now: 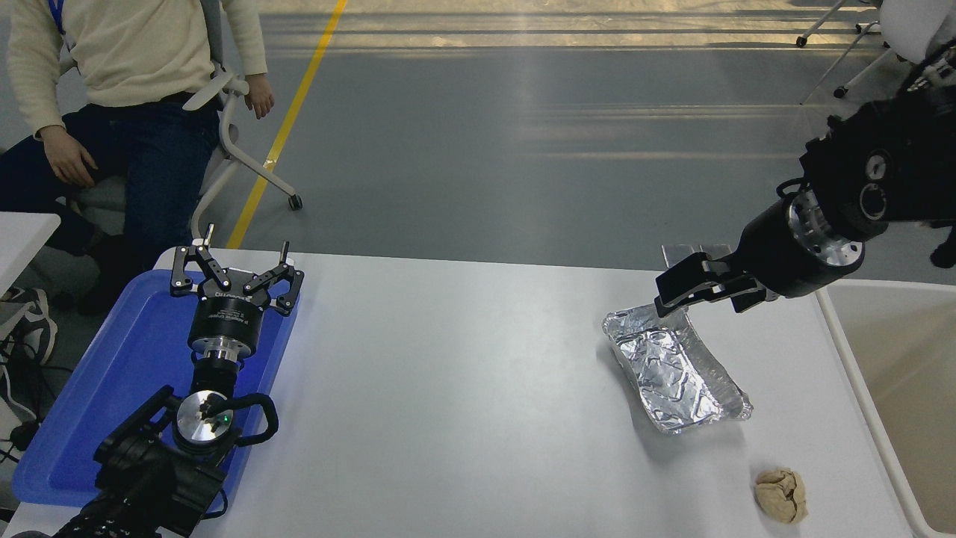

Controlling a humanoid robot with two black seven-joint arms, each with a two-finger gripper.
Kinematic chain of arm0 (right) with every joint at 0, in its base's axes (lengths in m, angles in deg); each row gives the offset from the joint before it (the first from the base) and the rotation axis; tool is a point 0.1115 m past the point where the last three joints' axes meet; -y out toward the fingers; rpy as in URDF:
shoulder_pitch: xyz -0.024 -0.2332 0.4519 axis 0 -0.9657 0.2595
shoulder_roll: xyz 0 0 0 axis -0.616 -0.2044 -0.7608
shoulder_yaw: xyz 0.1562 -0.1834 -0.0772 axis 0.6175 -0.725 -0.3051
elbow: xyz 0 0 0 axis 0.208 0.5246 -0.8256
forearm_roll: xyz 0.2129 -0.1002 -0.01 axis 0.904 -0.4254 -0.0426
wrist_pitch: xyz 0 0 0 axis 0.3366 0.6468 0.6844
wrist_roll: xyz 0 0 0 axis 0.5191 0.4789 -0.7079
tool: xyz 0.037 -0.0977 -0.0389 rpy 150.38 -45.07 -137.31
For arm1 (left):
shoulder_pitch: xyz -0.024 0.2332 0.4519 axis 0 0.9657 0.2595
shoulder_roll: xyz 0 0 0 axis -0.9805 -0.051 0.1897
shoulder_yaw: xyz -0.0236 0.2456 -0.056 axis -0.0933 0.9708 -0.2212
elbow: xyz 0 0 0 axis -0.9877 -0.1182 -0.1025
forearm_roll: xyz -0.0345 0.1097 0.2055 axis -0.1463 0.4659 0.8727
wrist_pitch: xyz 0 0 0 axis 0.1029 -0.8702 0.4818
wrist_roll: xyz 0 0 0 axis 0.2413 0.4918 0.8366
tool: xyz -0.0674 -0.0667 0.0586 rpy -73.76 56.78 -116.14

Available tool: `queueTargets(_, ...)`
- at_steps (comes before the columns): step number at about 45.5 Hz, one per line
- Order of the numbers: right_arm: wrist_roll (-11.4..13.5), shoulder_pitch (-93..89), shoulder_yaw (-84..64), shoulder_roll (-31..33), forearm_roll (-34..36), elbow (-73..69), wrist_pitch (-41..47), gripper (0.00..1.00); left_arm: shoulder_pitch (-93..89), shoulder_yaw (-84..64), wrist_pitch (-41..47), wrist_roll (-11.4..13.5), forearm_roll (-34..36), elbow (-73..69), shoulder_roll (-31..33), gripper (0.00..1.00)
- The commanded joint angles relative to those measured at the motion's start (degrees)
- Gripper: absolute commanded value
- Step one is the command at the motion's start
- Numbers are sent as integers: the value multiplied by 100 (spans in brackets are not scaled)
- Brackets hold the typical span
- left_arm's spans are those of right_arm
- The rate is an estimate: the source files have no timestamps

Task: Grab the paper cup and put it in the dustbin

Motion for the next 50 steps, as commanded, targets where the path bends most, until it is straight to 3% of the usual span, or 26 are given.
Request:
queueTargets(1, 110, 230, 256, -452, 743, -118, 560, 100, 0, 0, -1, 0, 0, 0, 0, 100)
queueTargets(23, 31, 450, 283, -708, 849, -303, 842, 100, 0, 0, -1, 0, 0, 0, 0, 100)
queueTargets(29, -22, 415, 362, -708, 910, -171, 1430, 100, 0, 0, -1, 0, 9, 0, 0, 100)
queueTargets(37, -22, 362, 300, -699, 1569, -39, 1325, 100, 0, 0, -1, 0, 0, 0, 0, 100)
queueTargets(50, -13, 195, 256, -708, 1649, 23, 1141, 100, 0, 0, -1, 0, 0, 0, 0, 100)
